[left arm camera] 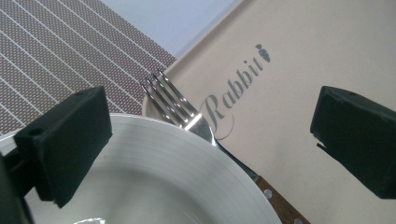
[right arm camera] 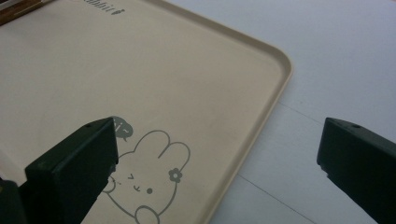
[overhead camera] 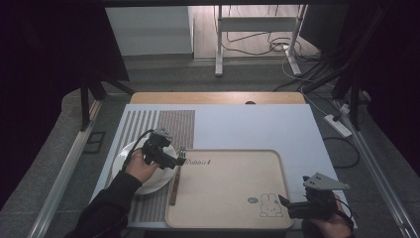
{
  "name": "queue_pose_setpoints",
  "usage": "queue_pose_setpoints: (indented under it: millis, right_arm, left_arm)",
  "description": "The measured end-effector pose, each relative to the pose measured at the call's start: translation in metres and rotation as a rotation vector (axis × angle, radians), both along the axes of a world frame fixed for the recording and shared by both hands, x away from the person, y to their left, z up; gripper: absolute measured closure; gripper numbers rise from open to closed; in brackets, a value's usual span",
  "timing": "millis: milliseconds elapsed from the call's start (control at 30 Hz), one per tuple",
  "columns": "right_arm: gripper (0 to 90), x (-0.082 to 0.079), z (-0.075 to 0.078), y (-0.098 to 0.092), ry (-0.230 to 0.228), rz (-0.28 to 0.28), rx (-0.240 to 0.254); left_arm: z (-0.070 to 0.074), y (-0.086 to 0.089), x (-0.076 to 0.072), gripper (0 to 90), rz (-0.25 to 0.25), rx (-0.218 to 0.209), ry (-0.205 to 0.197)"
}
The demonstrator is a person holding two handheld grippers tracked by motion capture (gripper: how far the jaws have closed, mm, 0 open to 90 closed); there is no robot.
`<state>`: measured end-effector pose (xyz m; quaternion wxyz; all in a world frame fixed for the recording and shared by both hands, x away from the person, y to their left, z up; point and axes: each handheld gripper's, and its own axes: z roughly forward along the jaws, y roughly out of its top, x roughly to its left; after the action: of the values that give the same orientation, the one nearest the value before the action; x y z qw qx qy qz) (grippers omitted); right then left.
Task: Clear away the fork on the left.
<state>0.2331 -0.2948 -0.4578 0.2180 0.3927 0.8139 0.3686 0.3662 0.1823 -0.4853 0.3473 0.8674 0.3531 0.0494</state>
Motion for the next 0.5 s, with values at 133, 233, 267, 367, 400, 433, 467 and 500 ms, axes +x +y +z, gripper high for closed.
queue_pose_setpoints:
  millis: [133, 233, 267, 367, 400, 433, 467, 500]
  right_arm:
    - [0.0, 0.000, 0.000, 0.000, 0.000, 0.000, 0.000]
    - [0.0, 0.000, 0.000, 0.000, 0.000, 0.000, 0.001]
    - [0.0, 0.000, 0.000, 0.000, 0.000, 0.000, 0.001]
    - [0.0, 0.000, 0.000, 0.000, 0.001, -0.002, 0.001]
    - [0.0, 0.000, 0.000, 0.000, 0.001, -0.001, 0.001]
    - [0.0, 0.000, 0.000, 0.000, 0.000, -0.001, 0.002]
    - [0.0, 0.000, 0.000, 0.000, 0.000, -0.001, 0.001]
    - [0.0, 0.000, 0.000, 0.000, 0.000, -0.001, 0.001]
  left_arm:
    - [-0.003, 0.006, -0.005, 0.0, -0.005, -0.030, -0.015]
    - [-0.005, 0.008, -0.011, 0.0, -0.005, -0.021, -0.026]
    - [-0.005, 0.009, -0.013, 0.0, -0.007, -0.018, -0.028]
    - [-0.005, 0.014, -0.020, 0.0, -0.004, -0.027, -0.032]
    - [-0.004, 0.016, -0.023, 0.0, -0.003, -0.031, -0.033]
    - [-0.004, 0.018, -0.025, 0.0, 0.001, -0.035, -0.036]
    - [-0.003, 0.020, -0.028, 0.0, 0.005, -0.037, -0.037]
    - [-0.003, 0.022, -0.031, 0.0, 0.011, -0.046, -0.035]
